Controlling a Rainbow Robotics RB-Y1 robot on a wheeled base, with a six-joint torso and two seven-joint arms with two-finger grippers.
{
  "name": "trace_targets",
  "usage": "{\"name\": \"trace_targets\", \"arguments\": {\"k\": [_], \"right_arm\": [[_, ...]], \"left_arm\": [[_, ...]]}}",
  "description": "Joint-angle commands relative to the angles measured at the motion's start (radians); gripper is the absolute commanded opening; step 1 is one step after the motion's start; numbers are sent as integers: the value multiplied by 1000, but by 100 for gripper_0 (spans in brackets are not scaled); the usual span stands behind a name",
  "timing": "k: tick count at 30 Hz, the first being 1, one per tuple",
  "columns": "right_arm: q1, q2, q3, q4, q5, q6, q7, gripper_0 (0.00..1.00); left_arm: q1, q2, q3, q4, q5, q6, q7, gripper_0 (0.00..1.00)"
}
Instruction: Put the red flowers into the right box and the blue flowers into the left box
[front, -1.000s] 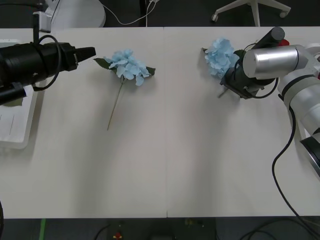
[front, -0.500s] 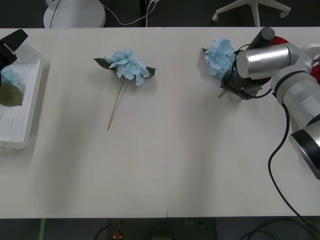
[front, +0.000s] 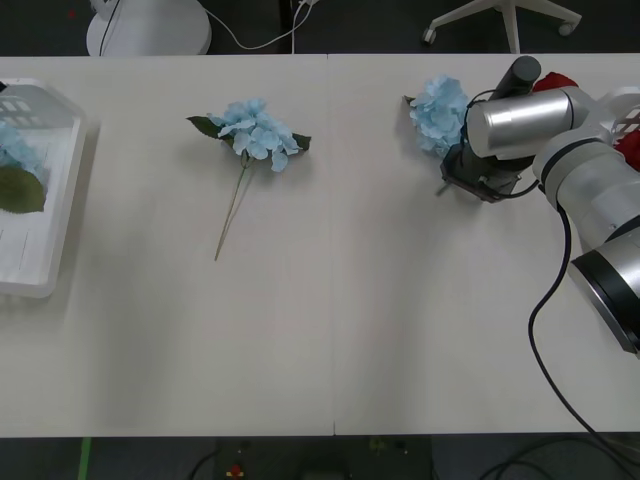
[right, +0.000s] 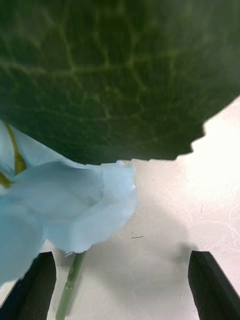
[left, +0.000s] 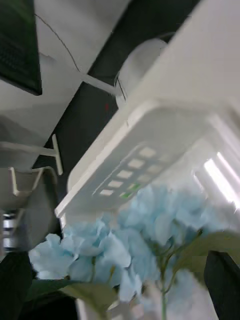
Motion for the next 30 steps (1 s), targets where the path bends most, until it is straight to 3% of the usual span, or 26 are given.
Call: {"name": "trace_targets", "arguments": {"k": [1,7,12,17,23,28,30], "right_arm": [[-68,34,0,25,8,-12,-47,76],[-68,46,-3,25,2,-43,-57,75],[-70,50,-3,25,-7,-46,-57,73],[-70,50,-3,27,-9,-46,-57,54],[-70,56,-3,32,-10,-46,-57,38],[-70,62,-3,33,-10,-46,-57,31],[-70,63,-2,33,-12,-46,-57,22]], "left_arm": [[-67,27,65,-98,127,311,-247,100],[-76,4,161,-179,347,489,-626,100],[-76,-61,232,-181,635,540,-693,100],[-76,-205,350,-176,767,664,-675,100],[-98,-375,458,-173,834,825,-462,100],[-159,-452,372,-162,775,828,-146,100],[-196,-467,301,-148,730,804,-17,100]]}}
